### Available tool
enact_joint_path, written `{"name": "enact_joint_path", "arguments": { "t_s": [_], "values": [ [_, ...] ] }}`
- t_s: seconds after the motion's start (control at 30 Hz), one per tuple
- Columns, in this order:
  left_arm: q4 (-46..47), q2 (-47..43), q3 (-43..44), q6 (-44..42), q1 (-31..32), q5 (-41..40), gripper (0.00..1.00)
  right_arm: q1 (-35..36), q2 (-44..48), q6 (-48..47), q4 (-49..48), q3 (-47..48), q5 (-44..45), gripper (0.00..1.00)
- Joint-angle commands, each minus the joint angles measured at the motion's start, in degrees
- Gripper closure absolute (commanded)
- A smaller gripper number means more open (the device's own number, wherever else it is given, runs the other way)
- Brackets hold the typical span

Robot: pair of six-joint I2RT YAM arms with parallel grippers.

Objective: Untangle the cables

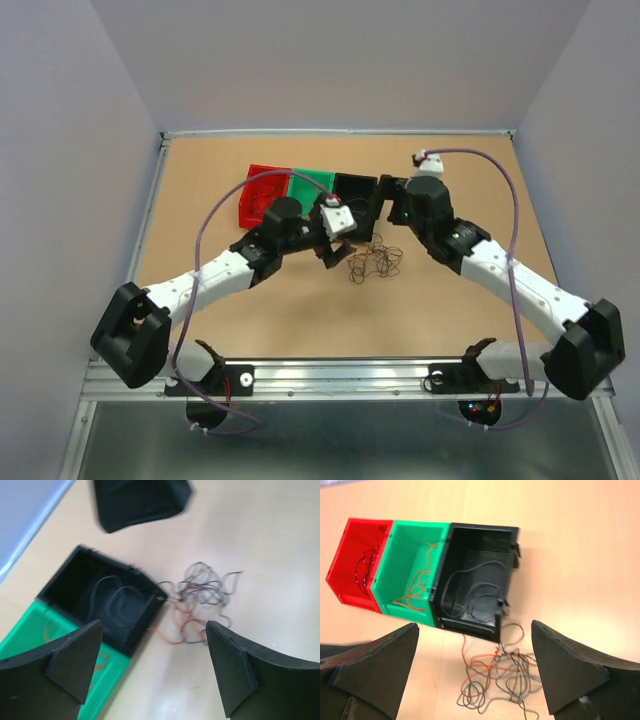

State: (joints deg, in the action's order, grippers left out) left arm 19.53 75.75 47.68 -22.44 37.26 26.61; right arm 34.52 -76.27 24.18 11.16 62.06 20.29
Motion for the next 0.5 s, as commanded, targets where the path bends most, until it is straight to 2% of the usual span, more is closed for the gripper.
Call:
{"name": "enact_joint_path", "arguments": {
  "t_s": [0.0, 0.2, 0.27, 0.3, 0.33, 0.37, 0.4, 0.43, 0.47],
  "values": [
    [-1.9, 6.0, 0.0, -7.9, 6.4, -6.2, 0.03, -0.1, 8.9, 6.7, -8.1, -11.7, 6.9, 0.00],
    [-9.1, 20.8, 10.0, -6.3, 8.9, -7.6, 0.04, -0.1, 18.1, 7.1, -9.7, -15.7, 11.8, 0.00],
    [-10.6, 26.4, 12.3, -5.1, 9.1, -10.5, 0.03, -0.2, 19.4, 6.7, -9.8, -16.3, 12.5, 0.00],
    [-12.5, 28.0, 15.0, -4.2, 9.2, -12.2, 0.07, -0.1, 20.0, 6.7, -10.1, -16.8, 12.5, 0.00],
    [-13.5, 31.0, 16.2, -3.9, 9.2, -14.5, 0.14, -0.1, 21.1, 6.8, -10.4, -17.1, 12.5, 0.00],
    [-14.8, 31.9, 17.3, -4.1, 9.2, -14.6, 0.28, -0.1, 21.4, 6.6, -10.6, -17.4, 11.8, 0.01],
    [-16.2, 31.6, 18.1, -5.1, 9.2, -12.3, 0.69, -0.1, 21.9, 6.5, -10.6, -17.8, 11.8, 0.01],
    [-16.4, 30.4, 17.7, -5.4, 9.3, -10.9, 0.93, 0.0, 22.0, 6.5, -10.6, -17.9, 11.9, 0.01],
    [-16.2, 28.3, 16.8, -6.0, 9.2, -9.3, 1.00, 0.0, 22.0, 6.4, -10.7, -18.1, 11.8, 0.01]
  ]
}}
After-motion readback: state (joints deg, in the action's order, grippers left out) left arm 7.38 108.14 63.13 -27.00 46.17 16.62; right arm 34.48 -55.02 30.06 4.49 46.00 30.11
